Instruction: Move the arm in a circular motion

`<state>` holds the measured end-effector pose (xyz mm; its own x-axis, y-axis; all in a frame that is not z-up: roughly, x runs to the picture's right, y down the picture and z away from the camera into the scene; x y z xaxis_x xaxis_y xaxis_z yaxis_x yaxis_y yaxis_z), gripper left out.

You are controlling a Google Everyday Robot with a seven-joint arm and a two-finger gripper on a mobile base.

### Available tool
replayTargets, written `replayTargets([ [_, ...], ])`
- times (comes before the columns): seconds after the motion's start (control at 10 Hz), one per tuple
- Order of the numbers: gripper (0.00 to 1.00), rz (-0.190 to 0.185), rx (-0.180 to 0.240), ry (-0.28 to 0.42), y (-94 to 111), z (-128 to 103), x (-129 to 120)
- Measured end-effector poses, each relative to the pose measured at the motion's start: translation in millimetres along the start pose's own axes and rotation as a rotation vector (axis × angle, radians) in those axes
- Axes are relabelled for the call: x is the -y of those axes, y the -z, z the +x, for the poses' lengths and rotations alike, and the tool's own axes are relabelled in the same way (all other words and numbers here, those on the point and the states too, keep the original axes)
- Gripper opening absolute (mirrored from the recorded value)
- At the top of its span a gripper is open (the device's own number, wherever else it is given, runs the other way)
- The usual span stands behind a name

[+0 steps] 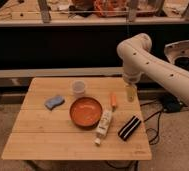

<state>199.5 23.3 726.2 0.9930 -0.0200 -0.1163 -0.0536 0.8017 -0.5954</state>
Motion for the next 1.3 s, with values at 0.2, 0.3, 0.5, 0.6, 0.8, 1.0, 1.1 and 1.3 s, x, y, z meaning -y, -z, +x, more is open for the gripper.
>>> replayTargets([
  [0.2,0.80,0.005,0.004,-0.017,1.6,7.0,-33.6],
  [0.3,0.80,0.011,0.005,-0.021,3.7,5.9,-51.5],
  [0.5,0.80,0.022,0.012,-0.020,8.8,-10.0,-79.4],
  [0.6,0.80,0.029,0.014,-0.019,12.3,-20.1,-90.3],
  [0.8,0.80,0.037,0.024,-0.004,17.4,-50.9,-113.4],
  [1.0,0.80,0.039,0.035,0.005,19.3,-69.8,-123.2],
  [1.1,0.80,0.043,0.049,0.041,20.6,-100.4,-127.7],
  [1.3,0.80,0.049,0.066,0.089,20.6,-129.6,-124.5],
])
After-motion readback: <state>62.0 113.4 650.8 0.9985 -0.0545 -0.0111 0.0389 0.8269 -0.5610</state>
